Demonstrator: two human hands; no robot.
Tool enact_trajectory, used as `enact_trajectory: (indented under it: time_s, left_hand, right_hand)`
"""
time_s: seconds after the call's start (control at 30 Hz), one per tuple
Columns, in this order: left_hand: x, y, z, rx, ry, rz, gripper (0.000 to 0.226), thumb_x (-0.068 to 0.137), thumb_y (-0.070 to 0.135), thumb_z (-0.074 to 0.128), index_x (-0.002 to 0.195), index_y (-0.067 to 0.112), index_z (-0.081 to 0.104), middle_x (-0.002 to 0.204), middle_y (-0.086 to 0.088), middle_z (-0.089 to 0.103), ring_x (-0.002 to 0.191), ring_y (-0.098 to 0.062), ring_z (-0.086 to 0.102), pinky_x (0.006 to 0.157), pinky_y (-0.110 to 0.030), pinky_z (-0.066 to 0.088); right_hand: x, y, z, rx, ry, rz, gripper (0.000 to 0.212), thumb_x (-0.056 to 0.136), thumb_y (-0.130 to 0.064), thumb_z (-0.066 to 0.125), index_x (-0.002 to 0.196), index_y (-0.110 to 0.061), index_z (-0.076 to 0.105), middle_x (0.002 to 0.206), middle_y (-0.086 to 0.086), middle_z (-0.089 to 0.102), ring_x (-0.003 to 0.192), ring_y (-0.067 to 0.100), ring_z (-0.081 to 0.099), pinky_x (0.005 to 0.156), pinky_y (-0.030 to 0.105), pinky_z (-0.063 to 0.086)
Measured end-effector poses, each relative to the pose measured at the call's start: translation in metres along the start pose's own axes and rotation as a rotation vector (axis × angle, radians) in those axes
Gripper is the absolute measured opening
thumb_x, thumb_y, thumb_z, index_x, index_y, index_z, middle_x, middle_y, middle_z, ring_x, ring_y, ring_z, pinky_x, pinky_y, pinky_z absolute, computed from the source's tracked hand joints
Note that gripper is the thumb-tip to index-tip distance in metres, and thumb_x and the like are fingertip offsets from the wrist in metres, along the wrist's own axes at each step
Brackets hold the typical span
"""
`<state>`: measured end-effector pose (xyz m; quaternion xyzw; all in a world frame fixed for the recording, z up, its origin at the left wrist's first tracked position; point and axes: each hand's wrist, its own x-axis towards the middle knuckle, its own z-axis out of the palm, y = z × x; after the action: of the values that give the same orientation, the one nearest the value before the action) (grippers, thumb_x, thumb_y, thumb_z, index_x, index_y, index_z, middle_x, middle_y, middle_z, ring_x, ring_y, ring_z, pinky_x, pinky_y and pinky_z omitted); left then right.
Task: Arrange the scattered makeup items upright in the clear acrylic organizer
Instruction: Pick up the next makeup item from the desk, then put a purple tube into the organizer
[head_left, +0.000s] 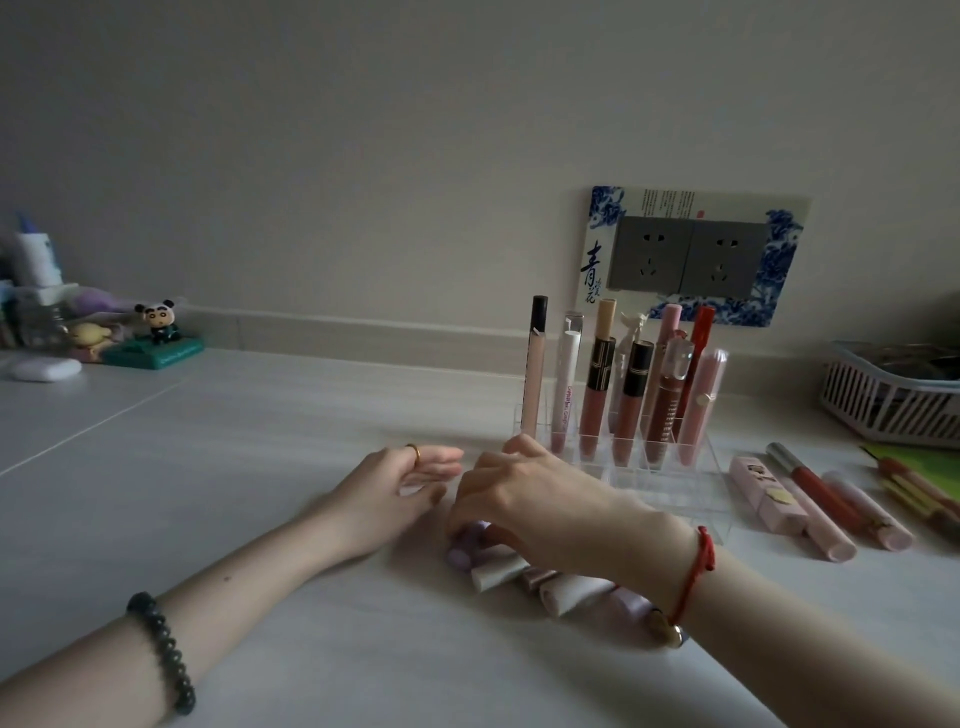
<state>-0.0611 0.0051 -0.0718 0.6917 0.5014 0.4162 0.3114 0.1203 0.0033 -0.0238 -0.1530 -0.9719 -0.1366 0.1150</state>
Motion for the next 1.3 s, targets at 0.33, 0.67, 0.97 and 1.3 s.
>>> enact_trajectory:
  time_s: [0.33, 0.67, 0.97, 1.3]
  left_hand:
    - [0.008, 0.032, -0.007, -0.145, 0.147, 0.165, 0.035, 0.083, 0.043, 0.04, 0.093, 0.024, 0.068, 0.08, 0.018, 0.072, 0.086, 0.0, 0.065, 0.082, -0.016, 0.049]
    - [0.034, 0.076, 0.027, -0.218, 0.196, 0.251, 0.009, 0.068, 0.034, 0.07, 0.076, 0.03, 0.066, 0.071, 0.015, 0.071, 0.073, -0.004, 0.065, 0.071, -0.014, 0.049]
    - [0.041, 0.065, 0.036, -0.115, 0.261, 0.156, 0.009, 0.073, 0.018, 0.072, 0.08, 0.023, 0.07, 0.078, 0.002, 0.073, 0.079, -0.015, 0.069, 0.084, -0.031, 0.053]
    - [0.041, 0.055, 0.04, -0.009, 0.249, 0.11, 0.012, 0.072, 0.023, 0.073, 0.074, 0.034, 0.07, 0.066, 0.02, 0.07, 0.074, 0.002, 0.065, 0.082, -0.024, 0.045]
  right_hand:
    - [-0.004, 0.008, -0.033, 0.603, 0.431, 0.329, 0.018, 0.081, -0.01, 0.059, 0.099, -0.01, 0.059, 0.08, -0.016, 0.059, 0.086, 0.002, 0.061, 0.081, 0.014, 0.049]
    - [-0.012, 0.033, -0.048, 0.749, 0.783, 0.691, 0.017, 0.071, -0.013, 0.072, 0.087, -0.018, 0.065, 0.076, -0.007, 0.068, 0.069, 0.007, 0.068, 0.065, 0.026, 0.058]
    - [-0.014, 0.043, -0.03, 0.746, 0.666, 0.776, 0.024, 0.071, -0.007, 0.07, 0.095, -0.012, 0.068, 0.083, 0.0, 0.071, 0.074, 0.008, 0.067, 0.071, 0.03, 0.057]
    - [-0.015, 0.039, -0.018, 0.689, 0.642, 0.799, 0.017, 0.072, -0.008, 0.07, 0.088, -0.012, 0.071, 0.072, -0.003, 0.068, 0.062, 0.003, 0.065, 0.061, 0.014, 0.053]
